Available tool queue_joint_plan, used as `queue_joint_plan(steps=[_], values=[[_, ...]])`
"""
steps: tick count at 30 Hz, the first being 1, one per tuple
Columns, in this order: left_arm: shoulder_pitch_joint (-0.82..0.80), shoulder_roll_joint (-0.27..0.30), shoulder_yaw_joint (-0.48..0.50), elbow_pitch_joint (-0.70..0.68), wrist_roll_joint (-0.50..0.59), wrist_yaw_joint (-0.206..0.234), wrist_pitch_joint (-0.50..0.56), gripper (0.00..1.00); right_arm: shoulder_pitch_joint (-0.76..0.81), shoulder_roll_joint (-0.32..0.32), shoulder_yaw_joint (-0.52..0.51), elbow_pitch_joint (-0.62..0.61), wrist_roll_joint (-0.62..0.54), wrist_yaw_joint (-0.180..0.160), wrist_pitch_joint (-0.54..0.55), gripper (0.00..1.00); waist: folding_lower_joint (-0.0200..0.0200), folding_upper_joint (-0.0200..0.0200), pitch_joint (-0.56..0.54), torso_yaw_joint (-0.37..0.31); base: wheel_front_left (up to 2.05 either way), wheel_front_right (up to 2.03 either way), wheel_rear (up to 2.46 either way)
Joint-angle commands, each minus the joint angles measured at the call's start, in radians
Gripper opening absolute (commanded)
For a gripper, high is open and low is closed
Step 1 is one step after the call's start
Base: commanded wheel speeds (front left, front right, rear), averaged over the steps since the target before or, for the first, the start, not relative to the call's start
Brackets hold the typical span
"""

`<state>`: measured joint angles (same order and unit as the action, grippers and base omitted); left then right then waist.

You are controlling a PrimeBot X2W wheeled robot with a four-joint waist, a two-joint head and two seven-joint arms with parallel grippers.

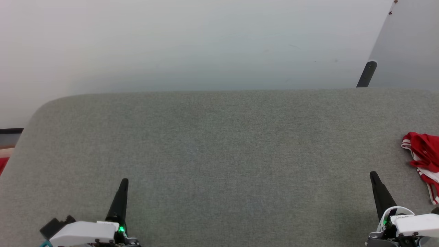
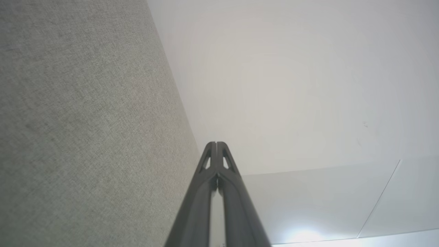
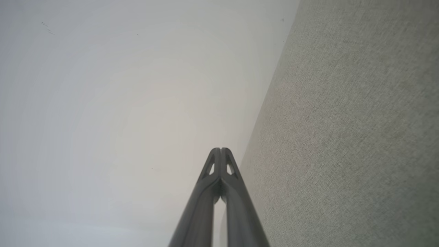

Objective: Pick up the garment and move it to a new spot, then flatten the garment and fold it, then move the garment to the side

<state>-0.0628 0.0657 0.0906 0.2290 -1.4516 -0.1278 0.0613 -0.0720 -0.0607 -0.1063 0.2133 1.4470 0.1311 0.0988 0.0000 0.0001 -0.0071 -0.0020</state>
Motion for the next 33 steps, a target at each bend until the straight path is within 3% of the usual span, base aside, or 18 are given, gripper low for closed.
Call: queue_joint_plan(steps=[1, 24, 33], values=[[-0.018, -0.001, 0.004, -0.001, -0.021, -0.004, 0.005, 0.00, -0.015, 0.001, -0.003, 0.002, 0.025, -0.001, 0.004, 0.00, 0.0000, -0.0001, 0.001, 0.000, 0.00, 0.00, 0.00], [-0.051, -0.011, 0.018, 0.018, -0.167, -0.005, 0.051, 0.00, -0.045, 0.013, -0.009, 0.034, 0.166, -0.001, 0.017, 0.00, 0.0000, -0.0001, 0.010, 0.002, 0.00, 0.00, 0.00], [-0.052, -0.012, 0.019, 0.018, -0.166, -0.005, 0.050, 0.00, -0.040, 0.013, -0.009, 0.034, 0.167, -0.001, 0.016, 0.00, 0.0000, -0.0001, 0.010, 0.002, 0.00, 0.00, 0.00]])
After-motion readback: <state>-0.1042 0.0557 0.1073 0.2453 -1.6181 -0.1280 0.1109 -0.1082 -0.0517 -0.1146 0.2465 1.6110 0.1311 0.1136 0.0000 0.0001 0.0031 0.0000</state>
